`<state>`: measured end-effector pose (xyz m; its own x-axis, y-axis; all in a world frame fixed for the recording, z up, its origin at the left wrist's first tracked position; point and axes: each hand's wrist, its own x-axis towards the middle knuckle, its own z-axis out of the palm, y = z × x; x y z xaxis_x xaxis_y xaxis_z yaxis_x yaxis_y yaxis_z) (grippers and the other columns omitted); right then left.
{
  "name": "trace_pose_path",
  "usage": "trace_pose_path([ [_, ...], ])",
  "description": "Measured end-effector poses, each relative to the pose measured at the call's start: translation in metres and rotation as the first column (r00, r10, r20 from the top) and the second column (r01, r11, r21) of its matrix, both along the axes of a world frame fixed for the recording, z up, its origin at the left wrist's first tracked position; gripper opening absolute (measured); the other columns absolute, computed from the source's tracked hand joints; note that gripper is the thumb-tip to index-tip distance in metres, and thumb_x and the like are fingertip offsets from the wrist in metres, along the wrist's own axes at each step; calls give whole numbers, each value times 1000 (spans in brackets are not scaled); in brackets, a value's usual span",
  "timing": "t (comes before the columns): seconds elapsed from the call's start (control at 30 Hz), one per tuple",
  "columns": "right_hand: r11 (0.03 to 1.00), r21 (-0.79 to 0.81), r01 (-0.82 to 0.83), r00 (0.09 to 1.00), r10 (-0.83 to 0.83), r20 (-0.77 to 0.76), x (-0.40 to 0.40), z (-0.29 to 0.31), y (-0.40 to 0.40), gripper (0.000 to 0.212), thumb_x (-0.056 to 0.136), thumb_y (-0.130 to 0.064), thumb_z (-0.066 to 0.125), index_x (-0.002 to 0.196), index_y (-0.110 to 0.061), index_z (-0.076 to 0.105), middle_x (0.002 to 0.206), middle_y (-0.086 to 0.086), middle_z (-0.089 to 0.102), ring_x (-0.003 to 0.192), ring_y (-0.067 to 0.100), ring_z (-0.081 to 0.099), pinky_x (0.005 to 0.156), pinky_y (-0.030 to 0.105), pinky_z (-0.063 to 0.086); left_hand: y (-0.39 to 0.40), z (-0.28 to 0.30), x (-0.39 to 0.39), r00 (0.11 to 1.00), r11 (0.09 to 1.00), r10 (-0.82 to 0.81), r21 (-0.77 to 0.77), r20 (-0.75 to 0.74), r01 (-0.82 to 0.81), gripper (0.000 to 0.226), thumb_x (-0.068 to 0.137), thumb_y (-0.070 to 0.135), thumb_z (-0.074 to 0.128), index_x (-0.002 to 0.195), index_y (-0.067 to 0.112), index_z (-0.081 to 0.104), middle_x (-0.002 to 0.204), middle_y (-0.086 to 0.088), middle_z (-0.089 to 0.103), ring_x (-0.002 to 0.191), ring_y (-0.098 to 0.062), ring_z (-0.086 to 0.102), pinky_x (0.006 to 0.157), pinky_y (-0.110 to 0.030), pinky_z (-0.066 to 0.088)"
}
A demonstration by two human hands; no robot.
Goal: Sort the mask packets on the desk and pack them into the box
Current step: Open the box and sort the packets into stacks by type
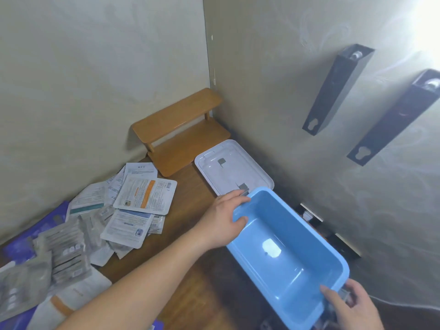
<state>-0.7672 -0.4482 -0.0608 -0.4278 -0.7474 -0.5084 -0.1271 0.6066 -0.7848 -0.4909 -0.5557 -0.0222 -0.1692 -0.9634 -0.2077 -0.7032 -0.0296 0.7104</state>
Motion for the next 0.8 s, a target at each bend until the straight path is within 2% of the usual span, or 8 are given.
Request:
trace_pose_path([
  [0.1,1000,-6,8,1000,-8,-4,-5,-3,-12,28,75,-12,81,94,-20,63,64,-5,70,74,28,67,73,49,58,-14,-5,-6,998,999,18,34,-53,-16,51,94,25,59,143,28,46,157,14,29,143,-6,27,110,-17,20],
  [0.27,998,-5,61,998,-61,23,-7,-11,-18,45,62,-40,86,100,-34,61,76,-12,73,85,28,71,84,54,55,-27,-17,-8,995,998,41,46,-89,-37,60,96,23,58,148,34,31,161,17,14,144,-5,22,108,-22,23],
  [0.37,996,-2,91,995,-91,41,-7,-17,-18,62,46,-59,79,101,-39,60,85,-9,74,88,27,71,88,59,52,-32,-24,-4,957,979,195,108,-214,-175,65,98,25,57,150,38,22,159,13,21,146,-9,22,115,-32,27],
  [0.53,996,-32,83,993,-79,92,-8,-27,-15,63,49,-67,79,105,-47,58,94,-9,74,93,21,71,89,54,54,-22,-38,15,887,922,353,272,-298,-276,56,98,60,36,149,38,28,149,18,38,137,-6,35,112,-29,23],
  [0.6,996,-53,76,997,-75,5,-8,-22,-12,72,53,-75,75,115,-45,56,102,-10,72,96,9,69,81,35,58,-10,-43,32,874,902,403,282,-272,-328,56,92,67,36,141,40,42,145,15,47,135,-9,43,116,-40,31],
  [0.67,962,-232,142,985,-159,-59,3,-10,-9,55,80,-42,76,127,-24,56,107,-14,67,92,-10,63,80,11,51,14,-45,54,873,890,432,267,-227,-370,41,97,52,45,133,34,53,136,10,57,127,-8,51,110,-36,40],
  [0.73,903,-421,87,985,-142,-101,25,-8,-3,44,92,-8,64,132,-7,48,121,-10,63,108,4,59,100,26,46,49,-43,83,886,886,438,238,-152,-397,33,98,37,54,130,30,57,129,9,60,121,-5,54,105,-27,42],
  [0.8,846,-527,-84,995,40,-95,61,3,-1,37,91,-11,64,123,3,50,117,-7,60,107,21,55,101,39,42,98,-46,120,894,886,445,170,-47,-432,33,95,32,60,128,29,60,129,12,57,122,-2,51,106,-23,38],
])
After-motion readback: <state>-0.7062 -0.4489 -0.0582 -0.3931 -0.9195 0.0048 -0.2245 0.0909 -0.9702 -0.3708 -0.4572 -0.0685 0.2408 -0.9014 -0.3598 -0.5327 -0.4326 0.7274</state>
